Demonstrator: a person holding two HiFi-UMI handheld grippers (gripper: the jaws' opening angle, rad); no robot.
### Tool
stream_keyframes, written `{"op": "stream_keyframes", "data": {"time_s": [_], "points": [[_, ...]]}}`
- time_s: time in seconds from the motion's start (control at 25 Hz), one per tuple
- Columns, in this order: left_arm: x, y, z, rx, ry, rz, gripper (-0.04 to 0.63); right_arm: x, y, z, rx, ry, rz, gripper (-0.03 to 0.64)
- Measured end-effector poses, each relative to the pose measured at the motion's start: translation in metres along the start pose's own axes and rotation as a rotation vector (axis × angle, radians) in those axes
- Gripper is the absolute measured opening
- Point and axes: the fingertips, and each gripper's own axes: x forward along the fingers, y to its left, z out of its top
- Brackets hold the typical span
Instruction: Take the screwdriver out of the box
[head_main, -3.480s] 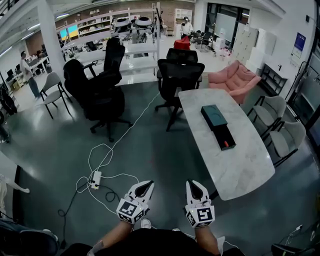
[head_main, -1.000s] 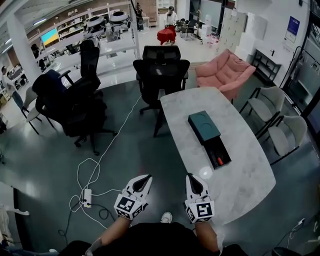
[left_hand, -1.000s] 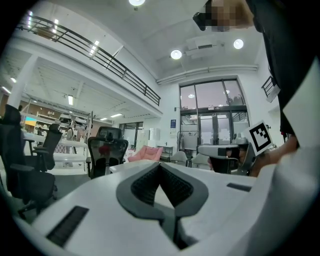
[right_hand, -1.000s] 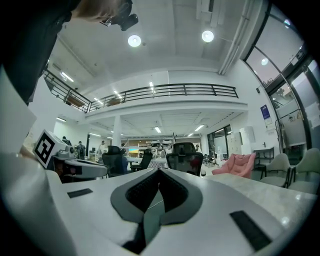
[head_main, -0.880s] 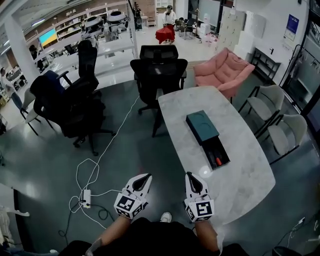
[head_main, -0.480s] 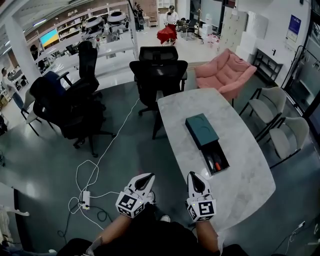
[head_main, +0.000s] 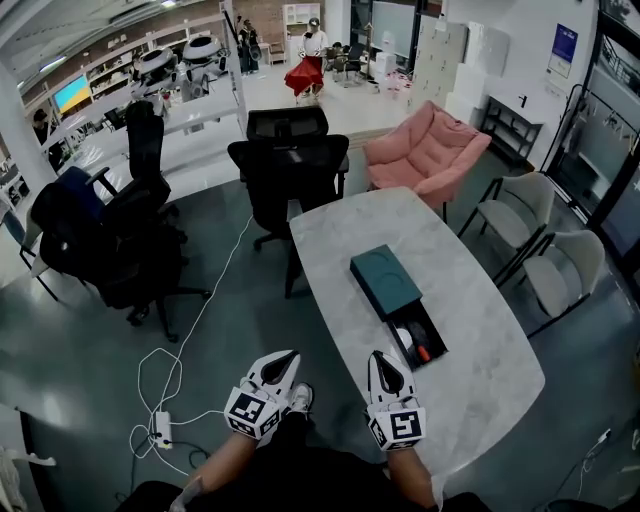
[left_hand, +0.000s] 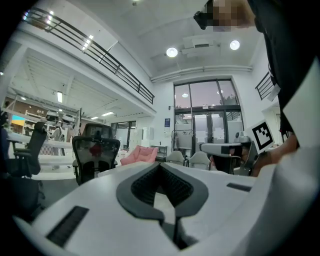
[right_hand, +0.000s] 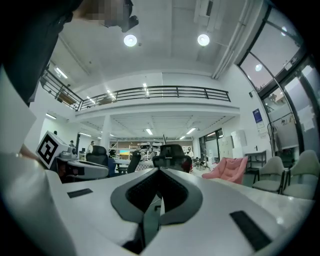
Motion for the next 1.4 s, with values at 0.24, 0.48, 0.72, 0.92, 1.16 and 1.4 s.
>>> {"op": "stream_keyframes", "data": {"time_s": [0.24, 0.48, 0.72, 0.92, 1.16, 1.4], "points": [[0.049, 0.041, 0.009, 0.013, 0.004, -0.055, 0.006, 0.046, -0.032, 0.009, -0.048, -0.014, -0.069, 0.023], [0.101, 0.069, 0.014, 0.006, 0.015, -0.135, 0.006, 0.087, -0.056, 0.010, -0.056, -0.011, -0.146, 0.023], [0.155, 0.092, 0.022, 0.010, 0.010, -0.242, 0.006, 0.125, -0.081, 0.010, -0.079, 0.000, -0.216, 0.023], [0.191, 0.093, 0.015, 0.007, 0.021, -0.355, 0.006, 0.131, -0.101, -0.008, -0.083, 0.063, -0.318, 0.023], [0.224, 0.078, 0.007, 0.009, 0.033, -0.491, 0.006, 0.117, -0.118, -0.032, -0.056, 0.136, -0.431, 0.023], [0.245, 0.050, -0.014, -0.004, 0.057, -0.594, 0.006, 0.085, -0.140, -0.050, -0.018, 0.186, -0.548, 0.023]]}}
